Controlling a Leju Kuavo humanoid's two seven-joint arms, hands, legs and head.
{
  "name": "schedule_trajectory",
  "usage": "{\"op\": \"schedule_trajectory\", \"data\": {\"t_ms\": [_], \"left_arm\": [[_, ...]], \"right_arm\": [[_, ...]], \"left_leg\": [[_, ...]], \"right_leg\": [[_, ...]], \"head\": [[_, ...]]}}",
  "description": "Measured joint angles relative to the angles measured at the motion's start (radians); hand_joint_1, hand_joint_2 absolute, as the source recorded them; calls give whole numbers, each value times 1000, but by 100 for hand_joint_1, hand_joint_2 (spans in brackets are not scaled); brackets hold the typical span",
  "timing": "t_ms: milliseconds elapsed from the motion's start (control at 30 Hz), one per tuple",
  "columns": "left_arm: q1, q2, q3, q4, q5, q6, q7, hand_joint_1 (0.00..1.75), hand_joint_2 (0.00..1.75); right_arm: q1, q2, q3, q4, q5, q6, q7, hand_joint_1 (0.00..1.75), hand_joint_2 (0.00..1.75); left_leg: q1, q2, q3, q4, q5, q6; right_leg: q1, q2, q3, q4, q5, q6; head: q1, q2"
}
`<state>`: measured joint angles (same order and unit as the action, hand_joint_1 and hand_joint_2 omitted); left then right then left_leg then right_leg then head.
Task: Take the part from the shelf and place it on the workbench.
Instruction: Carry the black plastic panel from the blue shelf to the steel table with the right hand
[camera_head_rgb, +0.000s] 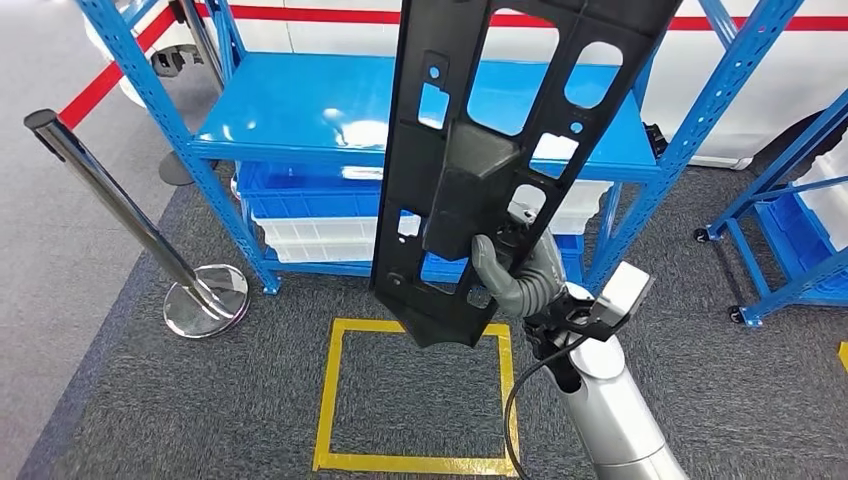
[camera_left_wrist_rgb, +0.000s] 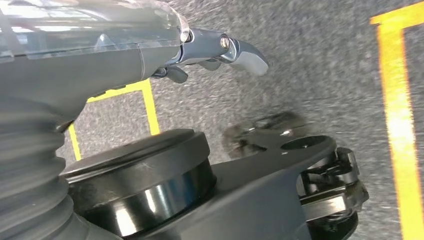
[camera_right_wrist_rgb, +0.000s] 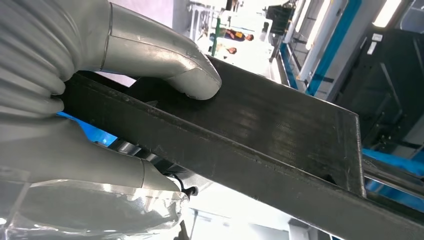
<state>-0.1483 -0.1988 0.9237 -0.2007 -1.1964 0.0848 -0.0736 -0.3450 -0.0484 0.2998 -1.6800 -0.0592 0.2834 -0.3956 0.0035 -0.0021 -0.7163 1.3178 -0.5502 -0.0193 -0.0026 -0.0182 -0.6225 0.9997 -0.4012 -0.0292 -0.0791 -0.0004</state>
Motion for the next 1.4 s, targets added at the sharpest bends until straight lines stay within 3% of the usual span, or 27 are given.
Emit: {"op": "schedule_trajectory", "data": {"t_ms": [67,133,167,200,267,300,367,433,467,500,533,600,667,700,767,800,833,900,967,1000,1033,1100,1167,1200,1267,1333,1400], "left_arm": [[-1,1,0,0,0,0,0,0,175],[-4,1,0,0,0,0,0,0,175],[-7,2,0,0,0,0,0,0,175],[-9,2,0,0,0,0,0,0,175],[-11,2,1,0,0,1,-1,0,175],[-11,2,1,0,-1,1,-2,0,175],[-9,2,1,0,-2,5,-7,0,175],[-8,2,1,0,-6,10,-12,0,175],[-8,2,1,0,-7,12,-13,0,175],[-6,2,1,0,-8,13,-14,0,175],[-5,2,1,0,-8,14,-14,0,175],[-3,2,1,0,-8,16,-14,0,175],[-5,0,1,0,-10,17,-16,0,175],[-6,0,1,0,-10,17,-17,0,175],[-5,0,1,0,-12,17,-19,0,175],[-4,0,1,0,-12,17,-19,0,175],[-3,1,1,0,-12,17,-19,0,175],[-2,1,1,0,-12,17,-18,0,175],[-1,1,1,0,-12,17,-18,0,175],[0,1,1,0,-12,17,-18,0,175],[1,1,1,0,-13,17,-18,0,175],[2,1,1,0,-15,17,-18,0,175],[0,2,1,0,-17,17,-18,0,175],[0,2,1,0,-16,17,-18,0,175],[1,2,1,0,-14,17,-18,0,175],[3,2,1,0,-13,17,-18,0,175],[1,2,1,0,-12,17,-19,0,175]], "right_arm": [[2,0,0,0,1,2,0,168,175],[2,0,0,-1,1,4,0,168,175],[2,0,0,-1,1,5,0,168,175],[2,0,0,-1,1,7,-1,168,175],[1,0,0,0,2,11,-1,168,175],[1,0,0,0,2,13,-2,168,175],[1,0,0,1,2,14,-2,168,175],[2,0,0,1,3,15,-2,168,175],[3,0,0,1,4,16,-2,168,175],[4,0,0,1,4,17,-2,168,175],[4,0,0,1,4,17,-2,168,175],[3,0,0,1,4,20,-2,168,175],[1,0,0,1,5,24,-2,168,175],[0,0,0,0,5,26,-2,168,175],[-1,0,0,0,6,28,-2,168,175],[-1,0,0,0,6,29,-2,168,175],[-2,0,0,0,6,29,-2,168,175],[-3,1,0,0,6,28,-2,168,175],[-2,1,0,1,6,28,-2,168,175],[-1,1,0,2,6,28,-1,168,175],[-1,1,0,2,6,28,-1,168,175],[-1,1,0,2,7,28,-1,168,175],[-1,1,0,2,8,28,-1,168,175],[-1,1,0,2,9,28,0,168,175],[-1,2,0,1,11,28,0,168,175],[-2,2,0,-2,14,28,1,168,175],[-2,2,0,-4,16,28,1,168,175]], "left_leg": [[0,6,80,-72,53,2],[-4,25,201,-232,44,9],[-7,33,242,-291,29,14],[-10,35,262,-325,17,19],[-10,23,255,-333,31,33],[-9,17,246,-336,41,39],[-5,6,222,-340,66,51],[-6,-7,190,-338,92,55],[-6,-15,174,-337,105,54],[-6,-23,158,-336,116,53],[-6,-33,143,-334,126,51],[-6,-53,121,-329,142,45],[-6,-72,107,-325,156,36],[-5,-82,102,-324,161,30],[-2,-102,93,-323,172,17],[-2,-97,86,-315,167,12],[-2,-82,73,-290,148,8],[-1,-35,25,-180,75,-1],[4,-14,-23,-49,14,-10],[6,-11,-27,-21,8,-14],[8,-8,-14,-28,19,-17],[8,13,71,-156,74,-16],[0,48,147,-281,105,-3],[-5,59,160,-308,106,7],[-8,51,155,-315,109,25],[-3,31,154,-325,115,38],[2,13,153,-331,123,47]], "right_leg": [[1,-6,-33,5,25,4],[3,-14,-55,12,44,11],[3,-20,-56,13,52,16],[3,-27,-56,13,60,21],[-1,-38,-55,9,74,33],[-3,-34,-61,16,64,39],[-5,-12,-87,78,-11,49],[-7,6,-126,210,-106,54],[-7,9,-138,270,-122,55],[-7,10,-137,305,-115,54],[-7,13,-117,300,-91,52],[-8,47,-20,184,-55,42],[-10,91,72,49,-68,33],[-9,101,92,16,-80,30],[-8,79,98,-1,-80,25],[-10,66,97,-5,-75,19],[-11,51,95,-10,-69,12],[-10,23,89,-14,-61,4],[-6,-6,80,-12,-57,2],[-5,-20,76,-10,-56,2],[-5,-33,74,-8,-56,3],[-4,-58,72,-3,-57,6],[0,-80,71,1,-59,14],[2,-89,71,2,-59,18],[4,-106,71,3,-58,28],[1,-79,63,22,-75,39],[-5,-20,22,110,-128,47]], "head": [[0,0],[0,0],[0,0],[0,0],[1,0],[1,0],[1,0],[1,0],[1,0],[1,0],[1,0],[1,0],[1,0],[1,0],[1,0],[1,0],[1,0],[1,0],[1,0],[1,0],[1,0],[1,0],[1,0],[1,0],[1,0],[1,0],[1,0]]}}
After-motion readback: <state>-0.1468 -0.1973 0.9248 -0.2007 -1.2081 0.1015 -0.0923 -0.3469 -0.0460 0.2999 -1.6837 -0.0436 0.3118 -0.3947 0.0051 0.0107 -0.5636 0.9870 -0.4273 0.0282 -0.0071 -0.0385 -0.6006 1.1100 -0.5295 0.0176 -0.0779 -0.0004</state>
